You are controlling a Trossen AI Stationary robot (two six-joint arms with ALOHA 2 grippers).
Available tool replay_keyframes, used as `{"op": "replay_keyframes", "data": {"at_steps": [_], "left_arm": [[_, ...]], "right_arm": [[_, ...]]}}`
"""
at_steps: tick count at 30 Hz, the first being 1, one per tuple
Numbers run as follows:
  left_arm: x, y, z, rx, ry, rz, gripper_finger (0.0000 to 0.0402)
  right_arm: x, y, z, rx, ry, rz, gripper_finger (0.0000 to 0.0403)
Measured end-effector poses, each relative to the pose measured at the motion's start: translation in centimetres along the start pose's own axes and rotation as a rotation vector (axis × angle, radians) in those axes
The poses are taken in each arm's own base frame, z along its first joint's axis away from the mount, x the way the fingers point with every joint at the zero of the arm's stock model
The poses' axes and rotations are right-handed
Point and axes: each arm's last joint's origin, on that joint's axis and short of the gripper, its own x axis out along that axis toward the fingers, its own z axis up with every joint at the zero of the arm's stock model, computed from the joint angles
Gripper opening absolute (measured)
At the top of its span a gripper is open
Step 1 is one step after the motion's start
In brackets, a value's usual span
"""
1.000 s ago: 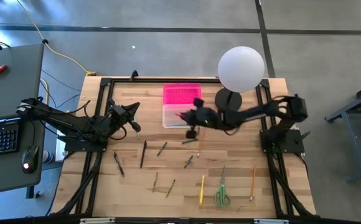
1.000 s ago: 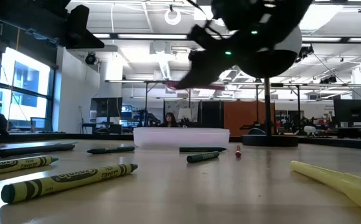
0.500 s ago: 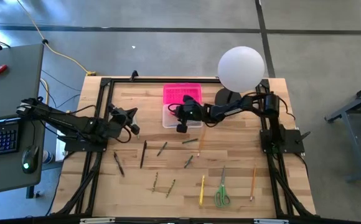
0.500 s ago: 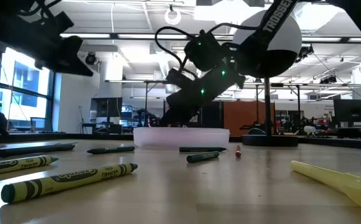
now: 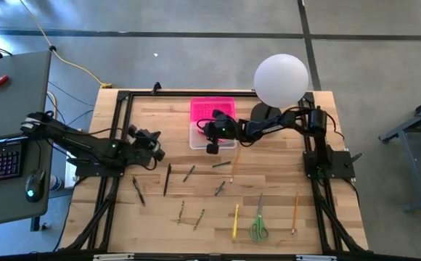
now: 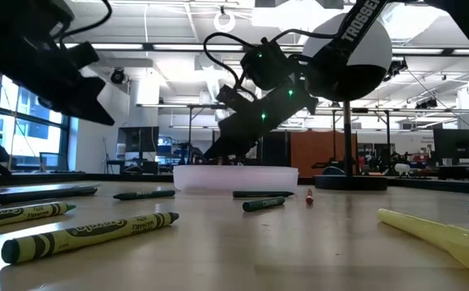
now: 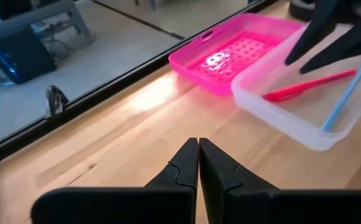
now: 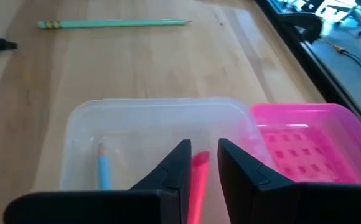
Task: Pick & place school supplies into a supply box
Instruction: Put the light blue pencil into the transparent supply box
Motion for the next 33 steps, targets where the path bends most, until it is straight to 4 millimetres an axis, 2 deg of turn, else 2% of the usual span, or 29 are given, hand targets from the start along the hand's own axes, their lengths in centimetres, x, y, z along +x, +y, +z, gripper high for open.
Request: {"op": "replay_keyframes", "data": {"at_steps": [3, 6, 12, 19, 26, 33], "left_arm": [[0.4, -0.4, -0.5, 0.032, 0.014, 0.030, 0.0047], [0.7, -0.7, -0.9, -0.025, 0.026, 0.044, 0.0047], [0.8, -1.4, -0.2, -0.160, -0.007, -0.016, 0.0047], [0.7, -1.6, 0.3, -0.103, -0.042, -0.021, 0.0046], [0.7, -2.0, 0.7, -0.161, -0.046, -0.080, 0.0047], [0.7, -2.2, 0.6, -0.179, -0.004, -0.142, 0.0047]], "right_arm": [[0.0, 0.4, 0.2, -0.004, -0.014, 0.022, 0.0059], [-0.1, 0.7, 0.3, -0.008, -0.018, 0.029, 0.0059], [-0.1, 1.1, 0.2, -0.012, -0.007, 0.040, 0.0059], [-0.2, 1.9, 0.1, 0.002, 0.018, 0.067, 0.0059], [-0.4, 3.3, -0.1, -0.016, 0.059, 0.104, 0.0059], [-0.5, 4.3, 0.5, -0.040, 0.021, 0.116, 0.0059]]}}
